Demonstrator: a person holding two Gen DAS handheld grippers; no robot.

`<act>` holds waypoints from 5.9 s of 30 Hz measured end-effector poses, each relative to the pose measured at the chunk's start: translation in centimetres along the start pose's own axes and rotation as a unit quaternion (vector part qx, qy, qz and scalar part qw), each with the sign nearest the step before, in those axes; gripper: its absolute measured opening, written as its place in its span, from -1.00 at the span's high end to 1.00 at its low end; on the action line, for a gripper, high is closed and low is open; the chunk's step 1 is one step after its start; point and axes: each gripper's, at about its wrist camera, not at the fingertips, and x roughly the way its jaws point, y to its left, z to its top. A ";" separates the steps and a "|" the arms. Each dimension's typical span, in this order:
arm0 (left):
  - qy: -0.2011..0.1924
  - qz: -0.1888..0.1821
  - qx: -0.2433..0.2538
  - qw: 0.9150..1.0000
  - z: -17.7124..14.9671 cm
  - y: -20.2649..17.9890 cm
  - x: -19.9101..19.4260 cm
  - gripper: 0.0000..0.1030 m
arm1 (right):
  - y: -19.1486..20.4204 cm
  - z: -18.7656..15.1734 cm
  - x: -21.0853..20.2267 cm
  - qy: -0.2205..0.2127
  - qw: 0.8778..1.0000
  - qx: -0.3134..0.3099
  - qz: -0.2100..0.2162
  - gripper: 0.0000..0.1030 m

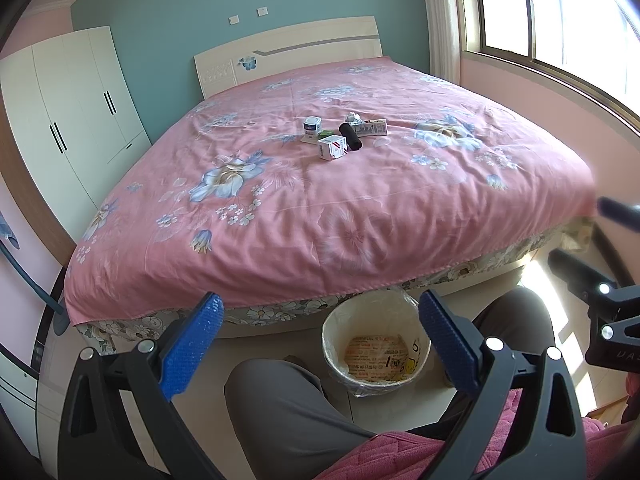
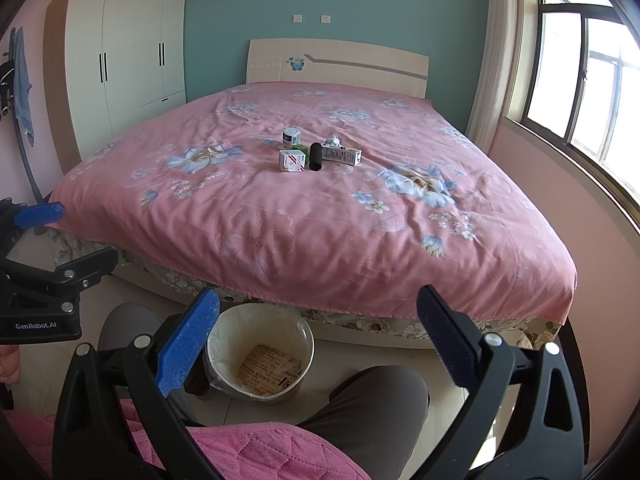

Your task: Collect trash

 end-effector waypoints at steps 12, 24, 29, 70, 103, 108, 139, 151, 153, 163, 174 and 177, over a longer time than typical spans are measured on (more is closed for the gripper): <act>0.000 0.000 0.000 1.000 0.0 0.0 0.0 -0.93 | 0.1 0.1 0.0 0.000 1.000 0.000 -0.001 -0.87; 0.000 -0.001 -0.001 1.000 0.0 0.0 0.0 -0.93 | 0.2 0.1 0.0 0.001 1.000 0.001 0.000 -0.87; 0.001 -0.001 -0.001 1.000 0.0 0.0 0.0 -0.93 | 0.2 0.0 0.0 0.001 1.000 0.001 0.000 -0.87; 0.052 -0.003 -0.021 0.998 3.2 0.9 6.8 -0.93 | -2.4 3.7 6.1 0.010 1.000 0.003 0.007 -0.87; 0.072 -0.029 0.004 0.997 19.9 0.8 26.7 -0.93 | -5.5 20.0 24.2 -0.024 0.999 -0.037 0.013 -0.87; 0.076 -0.043 0.015 0.996 21.0 0.7 30.2 -0.93 | -5.4 20.7 29.1 0.004 0.999 -0.034 0.032 -0.87; 0.110 -0.175 0.061 0.977 25.2 -0.9 48.8 -0.32 | -3.4 24.0 56.3 0.176 0.974 0.043 0.139 0.02; 0.119 -0.152 0.043 0.980 25.3 0.2 46.8 0.12 | -3.2 23.9 53.4 0.167 0.977 0.005 0.133 0.36; 0.120 -0.146 0.039 0.981 25.4 0.7 45.7 0.12 | -3.7 24.1 52.1 0.163 0.978 0.002 0.127 0.36; 0.096 -0.094 0.010 0.991 27.5 3.2 36.7 0.12 | -4.5 26.9 42.1 0.117 0.988 -0.021 0.099 0.36; 0.034 -0.042 -0.010 0.998 29.6 5.9 22.8 0.12 | -3.1 29.8 28.8 0.054 0.993 -0.076 0.077 0.36; 0.018 -0.034 -0.014 0.999 29.6 6.1 19.3 0.12 | -2.8 30.2 25.6 0.040 0.993 -0.082 0.078 0.36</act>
